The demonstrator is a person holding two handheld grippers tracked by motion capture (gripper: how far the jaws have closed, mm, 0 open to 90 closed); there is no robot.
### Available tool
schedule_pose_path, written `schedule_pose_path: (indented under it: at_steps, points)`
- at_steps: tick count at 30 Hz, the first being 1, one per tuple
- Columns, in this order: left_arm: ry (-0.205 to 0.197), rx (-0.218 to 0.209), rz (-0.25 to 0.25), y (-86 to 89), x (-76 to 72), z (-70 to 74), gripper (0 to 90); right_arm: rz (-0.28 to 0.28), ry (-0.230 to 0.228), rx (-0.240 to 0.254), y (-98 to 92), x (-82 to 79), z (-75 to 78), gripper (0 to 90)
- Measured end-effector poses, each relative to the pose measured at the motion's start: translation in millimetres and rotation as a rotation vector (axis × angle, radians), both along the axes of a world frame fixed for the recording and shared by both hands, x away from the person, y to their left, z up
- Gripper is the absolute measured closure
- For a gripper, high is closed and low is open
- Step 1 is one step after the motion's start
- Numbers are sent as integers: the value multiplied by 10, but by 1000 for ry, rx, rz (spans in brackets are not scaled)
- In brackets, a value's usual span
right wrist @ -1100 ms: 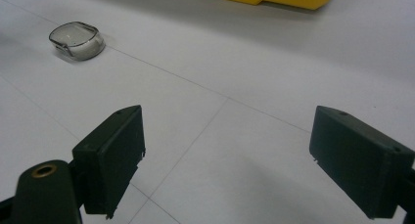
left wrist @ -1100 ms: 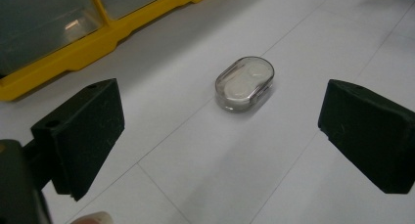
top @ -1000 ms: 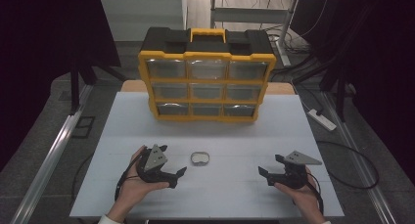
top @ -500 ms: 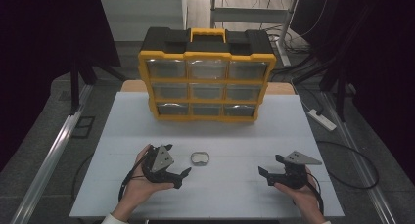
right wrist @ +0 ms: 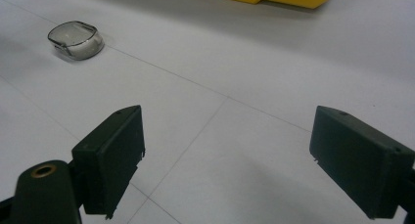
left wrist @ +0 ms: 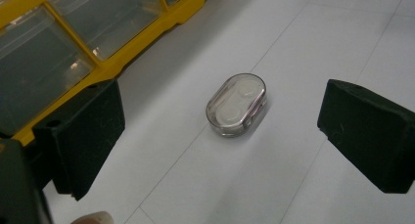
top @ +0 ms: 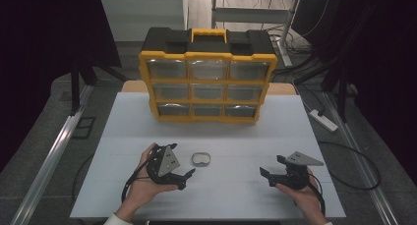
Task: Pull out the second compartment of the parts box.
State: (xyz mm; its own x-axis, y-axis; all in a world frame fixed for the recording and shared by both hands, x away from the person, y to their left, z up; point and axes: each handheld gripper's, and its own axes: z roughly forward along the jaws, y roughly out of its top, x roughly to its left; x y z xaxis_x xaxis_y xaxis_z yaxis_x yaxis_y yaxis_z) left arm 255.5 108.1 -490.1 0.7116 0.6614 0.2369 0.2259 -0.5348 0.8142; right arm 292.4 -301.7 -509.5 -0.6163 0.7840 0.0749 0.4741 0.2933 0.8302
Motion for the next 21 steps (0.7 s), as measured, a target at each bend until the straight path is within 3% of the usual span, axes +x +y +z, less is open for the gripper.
schedule_pose_path:
  at_steps: [21]
  points:
    - [-84, 87, -22, -102, 4, 27, 50, -3, 0, -3, 1, 2, -1, 125]
